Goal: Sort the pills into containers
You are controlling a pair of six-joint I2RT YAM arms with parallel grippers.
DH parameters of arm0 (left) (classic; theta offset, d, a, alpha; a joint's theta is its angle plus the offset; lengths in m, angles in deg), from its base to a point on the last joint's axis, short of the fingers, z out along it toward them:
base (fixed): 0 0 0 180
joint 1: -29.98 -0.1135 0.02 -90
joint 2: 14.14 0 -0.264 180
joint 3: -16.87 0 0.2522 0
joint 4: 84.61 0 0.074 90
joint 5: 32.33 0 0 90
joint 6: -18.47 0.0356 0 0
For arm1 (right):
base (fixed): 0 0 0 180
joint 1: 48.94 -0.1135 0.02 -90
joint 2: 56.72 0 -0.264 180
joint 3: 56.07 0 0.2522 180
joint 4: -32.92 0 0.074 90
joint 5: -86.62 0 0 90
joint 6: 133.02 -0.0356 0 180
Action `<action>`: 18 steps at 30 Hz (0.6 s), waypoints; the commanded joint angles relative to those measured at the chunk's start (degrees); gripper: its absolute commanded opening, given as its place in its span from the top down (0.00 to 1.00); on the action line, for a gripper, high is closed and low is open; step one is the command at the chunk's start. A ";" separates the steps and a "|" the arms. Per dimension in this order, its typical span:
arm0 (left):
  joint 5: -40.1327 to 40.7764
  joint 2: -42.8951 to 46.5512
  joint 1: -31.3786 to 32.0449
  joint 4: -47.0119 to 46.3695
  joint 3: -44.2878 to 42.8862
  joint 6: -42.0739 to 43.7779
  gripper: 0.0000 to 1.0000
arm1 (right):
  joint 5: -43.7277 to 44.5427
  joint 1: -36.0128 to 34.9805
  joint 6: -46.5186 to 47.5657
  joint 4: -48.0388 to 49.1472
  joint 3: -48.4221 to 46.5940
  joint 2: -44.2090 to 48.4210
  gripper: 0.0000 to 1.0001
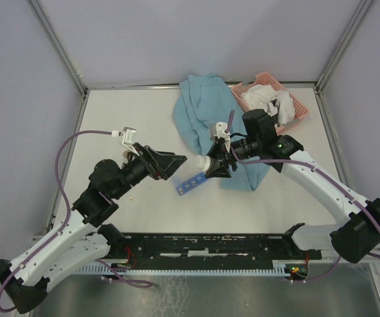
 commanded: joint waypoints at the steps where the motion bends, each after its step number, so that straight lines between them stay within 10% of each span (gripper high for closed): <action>1: 9.77 -3.25 2.11 0.25 -4.95 -8.77 0.14 | 2.30 0.14 2.63 0.06 -1.15 1.22 0.89; 18: 22.43 -13.79 12.09 2.37 -10.74 -10.91 0.18 | 4.18 0.18 3.10 -0.36 -1.29 1.12 0.89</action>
